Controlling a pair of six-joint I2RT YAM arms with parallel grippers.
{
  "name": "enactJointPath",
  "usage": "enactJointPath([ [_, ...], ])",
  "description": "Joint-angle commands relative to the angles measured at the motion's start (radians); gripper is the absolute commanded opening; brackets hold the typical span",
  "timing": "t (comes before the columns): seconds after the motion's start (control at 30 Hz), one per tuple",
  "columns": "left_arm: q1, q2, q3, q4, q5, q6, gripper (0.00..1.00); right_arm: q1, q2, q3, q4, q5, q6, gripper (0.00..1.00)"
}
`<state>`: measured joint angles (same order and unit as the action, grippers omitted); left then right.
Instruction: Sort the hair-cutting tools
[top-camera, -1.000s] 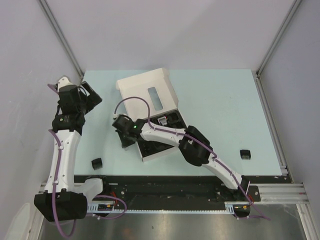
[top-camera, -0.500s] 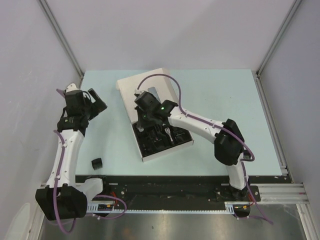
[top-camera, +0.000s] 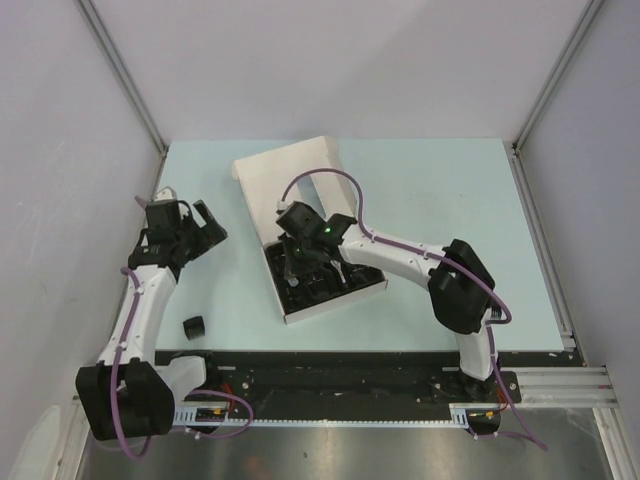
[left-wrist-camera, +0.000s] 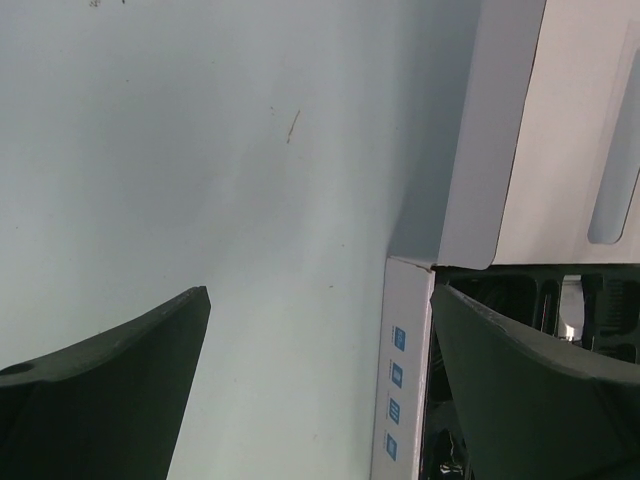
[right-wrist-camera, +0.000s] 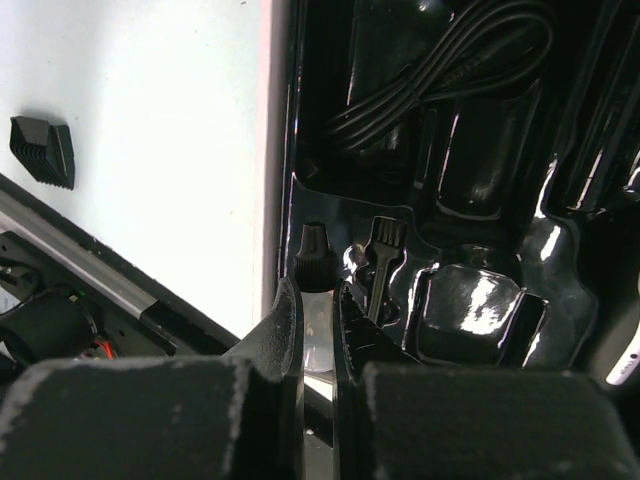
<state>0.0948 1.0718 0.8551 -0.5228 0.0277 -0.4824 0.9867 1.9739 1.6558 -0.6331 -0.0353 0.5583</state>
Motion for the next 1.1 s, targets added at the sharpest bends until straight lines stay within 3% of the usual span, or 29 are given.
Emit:
enactJointPath([
  [0.0,0.006,-0.001,-0.04,0.079,0.064,0.001,0.98,0.016,0.022,0.019,-0.016,-0.041,0.038,0.02],
  [0.27,0.003,-0.035,-0.186,0.25,0.175,-0.07,0.98,0.047,0.019,-0.013,-0.01,-0.015,0.075,0.02],
  [0.8,0.003,-0.016,-0.203,0.267,0.232,-0.065,0.98,0.104,0.023,-0.071,-0.027,0.117,0.198,0.07],
  [1.07,0.005,-0.016,-0.206,0.267,0.236,-0.059,0.98,0.118,0.034,-0.079,0.015,0.173,0.195,0.27],
])
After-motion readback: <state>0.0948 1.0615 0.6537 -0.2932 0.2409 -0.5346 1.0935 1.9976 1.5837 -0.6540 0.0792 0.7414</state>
